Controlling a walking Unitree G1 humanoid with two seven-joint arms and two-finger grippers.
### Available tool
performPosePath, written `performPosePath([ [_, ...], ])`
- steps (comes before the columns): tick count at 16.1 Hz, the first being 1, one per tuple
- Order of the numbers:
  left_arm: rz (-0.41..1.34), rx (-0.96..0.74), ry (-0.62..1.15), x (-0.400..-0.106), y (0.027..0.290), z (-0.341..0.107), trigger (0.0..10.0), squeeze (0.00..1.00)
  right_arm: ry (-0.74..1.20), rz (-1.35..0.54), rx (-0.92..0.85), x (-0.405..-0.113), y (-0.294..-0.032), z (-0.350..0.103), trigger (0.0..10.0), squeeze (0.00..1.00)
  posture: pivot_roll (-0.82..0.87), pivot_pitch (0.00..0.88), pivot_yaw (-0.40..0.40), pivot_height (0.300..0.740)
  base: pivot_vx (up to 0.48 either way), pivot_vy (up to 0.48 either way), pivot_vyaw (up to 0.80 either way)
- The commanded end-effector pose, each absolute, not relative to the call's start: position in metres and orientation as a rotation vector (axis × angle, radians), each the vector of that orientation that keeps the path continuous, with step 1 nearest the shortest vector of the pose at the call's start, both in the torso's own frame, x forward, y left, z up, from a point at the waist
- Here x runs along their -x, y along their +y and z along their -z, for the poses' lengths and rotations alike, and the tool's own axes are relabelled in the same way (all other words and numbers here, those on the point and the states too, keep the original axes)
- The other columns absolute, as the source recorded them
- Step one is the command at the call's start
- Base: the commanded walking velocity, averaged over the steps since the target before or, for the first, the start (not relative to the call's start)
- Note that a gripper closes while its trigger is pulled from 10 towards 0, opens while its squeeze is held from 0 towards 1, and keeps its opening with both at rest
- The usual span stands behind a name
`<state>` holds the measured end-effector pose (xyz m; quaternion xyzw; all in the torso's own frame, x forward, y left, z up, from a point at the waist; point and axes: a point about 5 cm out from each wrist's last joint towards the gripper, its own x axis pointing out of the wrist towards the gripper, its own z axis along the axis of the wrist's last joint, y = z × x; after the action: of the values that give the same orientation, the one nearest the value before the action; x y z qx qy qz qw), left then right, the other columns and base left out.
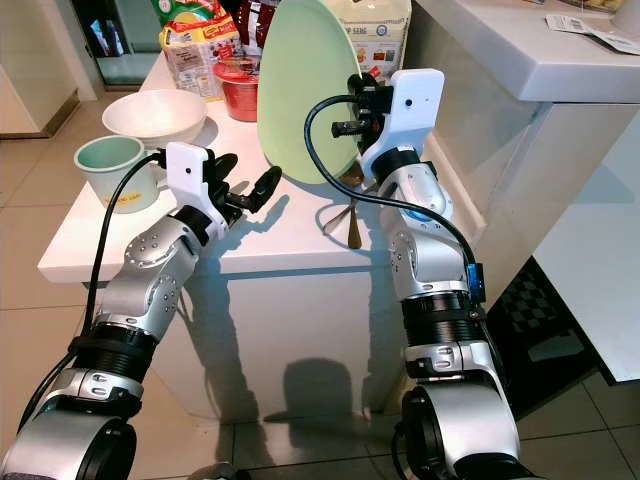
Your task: Setting the table
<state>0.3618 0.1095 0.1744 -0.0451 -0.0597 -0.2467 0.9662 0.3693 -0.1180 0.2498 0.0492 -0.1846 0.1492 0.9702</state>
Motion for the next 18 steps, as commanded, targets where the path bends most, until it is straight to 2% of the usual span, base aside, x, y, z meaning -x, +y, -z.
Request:
performPosePath([
  [1,0.502,0.072,-0.109,-0.3622,0.1086,-0.1735,10.0,0.0,-0.468,-0.315,-0.086,-0.3676,-0.1151,-0.2731,10.0,0.0,0.03,0.0,-0.007,0.74,0.0,0.0,0.0],
  [18,0.493,0.066,-0.114,-0.3621,0.1099,-0.1736,10.0,0.0,-0.47,-0.316,-0.088,-0.3675,-0.1145,-0.2735,10.0,0.0,0.03,0.0,-0.007,0.74,0.0,0.0,0.0],
])
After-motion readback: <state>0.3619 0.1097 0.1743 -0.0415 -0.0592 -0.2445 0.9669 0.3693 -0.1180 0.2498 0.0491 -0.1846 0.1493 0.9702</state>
